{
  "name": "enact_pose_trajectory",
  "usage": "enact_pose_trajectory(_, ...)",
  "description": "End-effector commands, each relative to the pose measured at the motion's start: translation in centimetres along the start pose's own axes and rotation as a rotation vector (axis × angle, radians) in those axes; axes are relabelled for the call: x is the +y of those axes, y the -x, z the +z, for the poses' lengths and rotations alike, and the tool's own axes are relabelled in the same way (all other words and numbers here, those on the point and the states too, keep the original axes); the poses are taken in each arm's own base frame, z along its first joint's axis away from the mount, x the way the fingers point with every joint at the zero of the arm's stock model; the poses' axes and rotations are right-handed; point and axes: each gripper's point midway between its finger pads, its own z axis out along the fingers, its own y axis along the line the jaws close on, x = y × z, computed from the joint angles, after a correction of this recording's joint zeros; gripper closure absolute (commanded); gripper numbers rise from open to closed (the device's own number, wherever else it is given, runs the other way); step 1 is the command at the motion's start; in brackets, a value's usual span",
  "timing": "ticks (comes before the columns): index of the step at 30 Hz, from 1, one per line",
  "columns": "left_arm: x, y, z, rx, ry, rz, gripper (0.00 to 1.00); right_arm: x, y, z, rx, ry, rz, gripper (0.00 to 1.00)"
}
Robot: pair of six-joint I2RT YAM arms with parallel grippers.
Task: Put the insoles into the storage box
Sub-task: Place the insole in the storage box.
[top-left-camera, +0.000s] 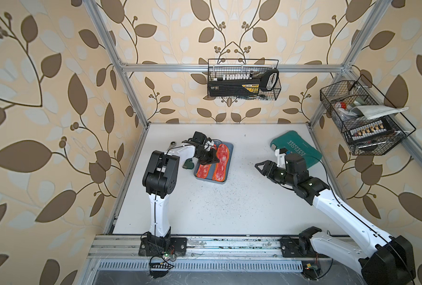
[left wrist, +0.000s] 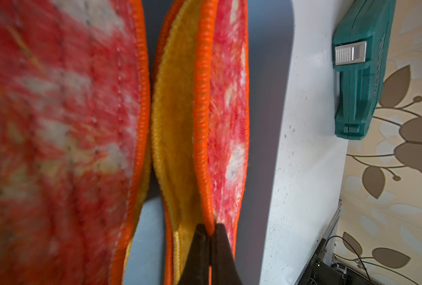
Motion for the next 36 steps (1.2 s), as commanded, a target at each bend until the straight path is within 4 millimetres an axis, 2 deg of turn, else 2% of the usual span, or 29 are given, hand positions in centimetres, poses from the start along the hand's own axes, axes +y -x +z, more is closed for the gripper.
enact_pose_trajectory(1,-0.5,0.9,-0.3,-0.008,-0.021,0.036,1.00,-0.2,-0.3,0.0,0.010,0.008,-0.012,0.41)
enact_pose_trajectory(3,-0.2,0.9,-0.2,-0.004,-0.005,0.038,1.00,-0.3,-0.3,0.0,0.011,0.006,-0.011,0.41)
enact_pose_trajectory(7,0.5,0.8,-0.1,0.005,0.032,0.032,0.92,-0.4,-0.4,0.2,0.013,0.005,-0.007,0.41)
enact_pose_trajectory(13,0.0,0.7,-0.4,0.010,0.024,0.032,0.75,-0.3,-0.2,0.1,0.009,0.009,-0.007,0.40)
enact_pose_trajectory(19,0.1,0.2,-1.1,0.018,0.052,0.033,0.66,-0.2,-0.1,0.0,0.002,0.011,-0.007,0.40)
enact_pose_trajectory(24,-0.6,-0.1,-2.1,0.018,0.080,0.056,0.56,-0.2,0.1,-0.3,-0.005,0.002,-0.010,0.39)
enact_pose_trajectory(28,-1.7,-0.3,-3.5,0.005,0.105,0.086,0.48,-0.2,0.5,-0.6,-0.017,-0.018,-0.067,0.31)
enact_pose_trajectory(36,-3.8,-0.4,-9.0,-0.112,0.191,0.204,0.25,-1.1,1.8,-0.8,-0.015,-0.079,-0.224,0.13)
